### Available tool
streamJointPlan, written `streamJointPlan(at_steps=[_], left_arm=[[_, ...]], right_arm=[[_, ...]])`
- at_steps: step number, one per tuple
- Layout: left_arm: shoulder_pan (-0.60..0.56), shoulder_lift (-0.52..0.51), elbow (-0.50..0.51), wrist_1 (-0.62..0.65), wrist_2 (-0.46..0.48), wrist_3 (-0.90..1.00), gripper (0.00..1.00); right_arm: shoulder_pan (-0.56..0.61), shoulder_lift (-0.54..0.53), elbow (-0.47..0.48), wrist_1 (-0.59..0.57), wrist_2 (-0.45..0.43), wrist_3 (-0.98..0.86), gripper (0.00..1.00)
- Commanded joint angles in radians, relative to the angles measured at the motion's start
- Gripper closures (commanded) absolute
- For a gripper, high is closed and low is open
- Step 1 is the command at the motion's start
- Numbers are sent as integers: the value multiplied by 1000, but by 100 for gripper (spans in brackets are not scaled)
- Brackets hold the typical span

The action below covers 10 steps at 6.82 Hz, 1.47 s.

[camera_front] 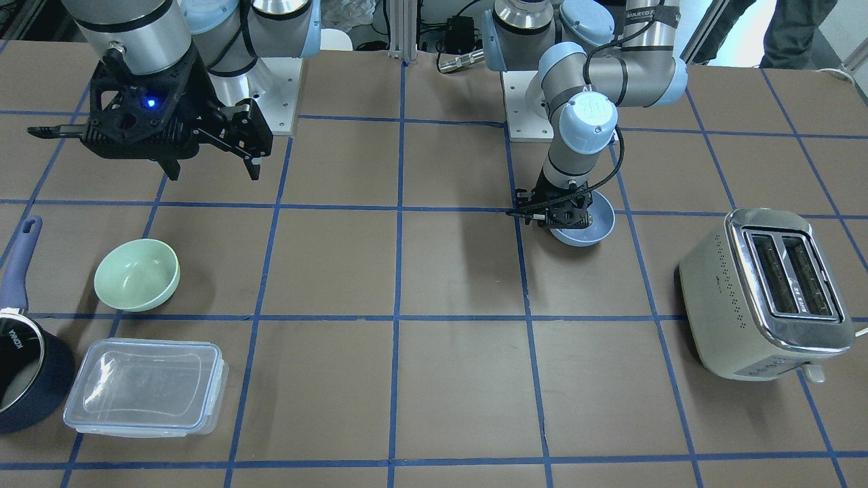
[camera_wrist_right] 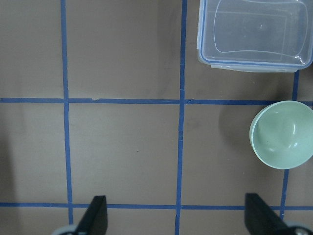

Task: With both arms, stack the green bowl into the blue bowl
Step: 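Carry the pale blue bowl with the left gripper to the table center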

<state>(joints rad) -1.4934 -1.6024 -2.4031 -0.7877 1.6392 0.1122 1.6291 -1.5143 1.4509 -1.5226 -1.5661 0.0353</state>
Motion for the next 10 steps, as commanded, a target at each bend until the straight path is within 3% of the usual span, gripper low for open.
streamJointPlan(at_steps=[1,3,5,6,8,10], left_arm=[[-4,18,10,8,2,10,100],[-28,-3,82,1,-13,-60,100],[-189,-80,311,-107,-67,-316,100],[-232,-164,470,-196,-82,-407,100],[-336,-366,722,-209,-117,-558,100],[-406,-503,892,-238,-113,-639,100]], right_arm=[[0,0,0,-1,-2,0,0],[0,0,0,1,-2,-2,0],[0,0,0,1,-2,-2,0],[0,0,0,1,-2,-2,0],[0,0,0,1,-3,-3,0],[0,2,2,1,-2,-3,0]])
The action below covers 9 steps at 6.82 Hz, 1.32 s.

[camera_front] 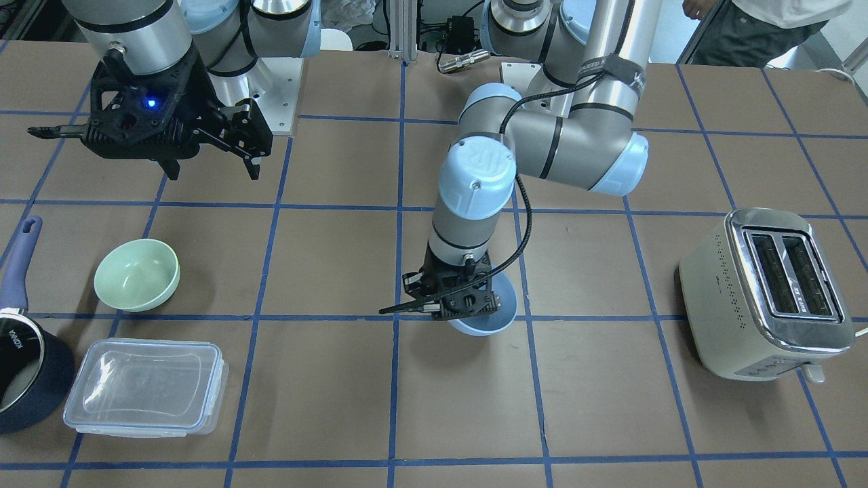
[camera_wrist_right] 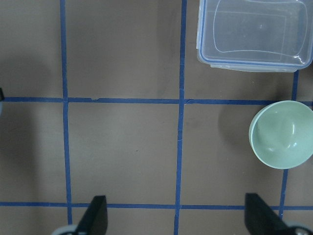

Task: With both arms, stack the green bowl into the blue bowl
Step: 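Carry the pale blue bowl with the left gripper to the table center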

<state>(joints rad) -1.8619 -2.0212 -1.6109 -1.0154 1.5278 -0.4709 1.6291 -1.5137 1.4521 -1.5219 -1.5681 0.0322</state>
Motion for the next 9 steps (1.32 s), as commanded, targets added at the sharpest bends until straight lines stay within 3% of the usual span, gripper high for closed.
streamJointPlan(at_steps=[1,3,4,5,6,7,9], left_arm=[[-74,-123,121,-2,2,-107,100],[-115,-163,121,36,-3,-175,100],[-117,-163,121,44,-3,-169,84],[-114,-169,126,110,-3,-169,1],[-71,-119,111,138,-3,-135,0],[4,-52,109,47,-1,30,0],[155,114,121,-278,17,324,0]], right_arm=[[0,0,1,0,0,0,0],[0,1,1,0,-1,0,0],[0,1,1,0,-1,0,0],[0,1,1,0,-1,0,0],[0,1,1,2,-1,-2,0],[-8,3,1,3,-3,-5,0],[-79,10,26,-4,-22,-168,0]])
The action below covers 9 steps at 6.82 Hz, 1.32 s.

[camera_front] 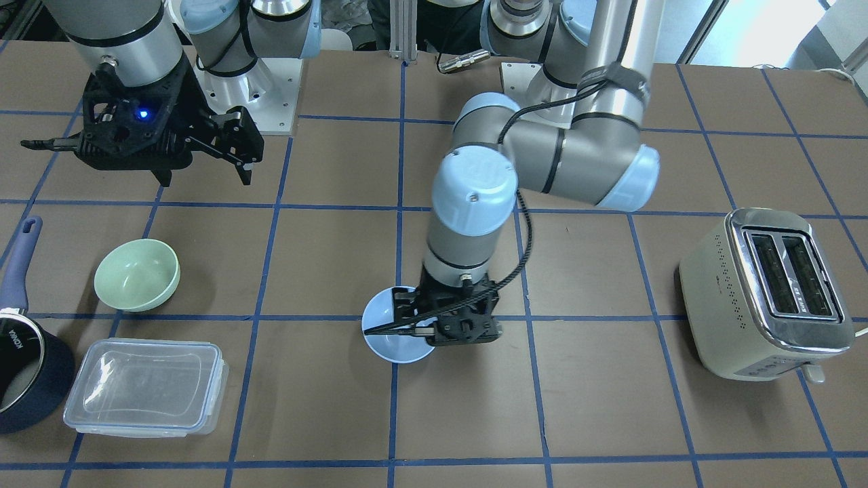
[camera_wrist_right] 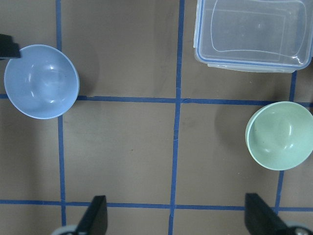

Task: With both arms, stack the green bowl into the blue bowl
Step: 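Release the blue bowl with the left gripper while the right gripper reaches the green bowl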

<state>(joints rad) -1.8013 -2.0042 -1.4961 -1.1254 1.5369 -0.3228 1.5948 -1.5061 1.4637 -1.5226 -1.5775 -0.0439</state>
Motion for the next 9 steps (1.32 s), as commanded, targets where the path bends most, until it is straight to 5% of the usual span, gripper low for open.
streamJointPlan(at_steps=[1,3,6,8,9], left_arm=[[171,192,8,-276,8,296,0],[230,374,5,-475,9,361,0],[238,461,-9,-484,76,366,0],[237,453,-1,-462,69,364,0],[235,459,-10,-467,69,357,0]], right_arm=[[-105,3,56,-2,-31,-132,0],[-264,7,290,-192,-26,-231,0],[-503,23,622,-676,-12,-546,0],[-539,143,664,-856,-10,-577,0],[-541,171,667,-895,-7,-585,12]])
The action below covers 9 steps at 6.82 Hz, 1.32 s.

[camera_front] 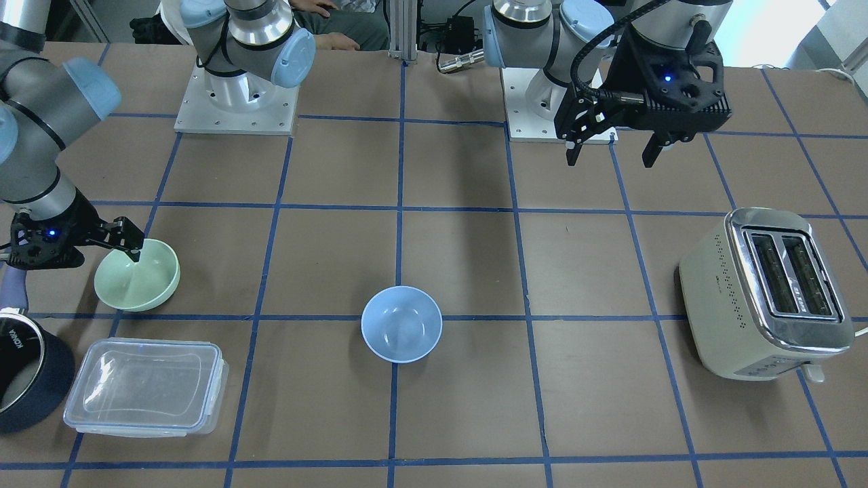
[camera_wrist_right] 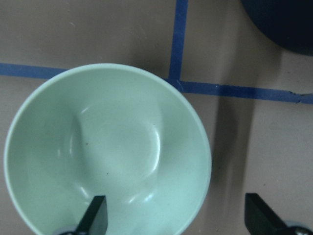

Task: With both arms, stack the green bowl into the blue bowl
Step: 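Grasp the rim of the pale green bowl with the right gripper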

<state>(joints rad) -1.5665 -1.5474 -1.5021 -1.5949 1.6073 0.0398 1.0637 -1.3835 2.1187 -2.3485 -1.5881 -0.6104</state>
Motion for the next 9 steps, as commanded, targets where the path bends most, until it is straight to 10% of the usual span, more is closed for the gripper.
streamJointPlan(at_steps=[1,3,7,9], left_arm=[[5,7,-1,3,-1,-5,0],[2,10,3,7,3,-11,0],[6,23,-1,16,-6,-79,0],[-3,21,0,16,-4,-86,0]], right_arm=[[-10,52,12,-69,3,-17,31],[-10,52,7,-69,3,-19,97],[11,9,-12,-11,68,-8,100],[108,-12,-106,203,157,126,100]])
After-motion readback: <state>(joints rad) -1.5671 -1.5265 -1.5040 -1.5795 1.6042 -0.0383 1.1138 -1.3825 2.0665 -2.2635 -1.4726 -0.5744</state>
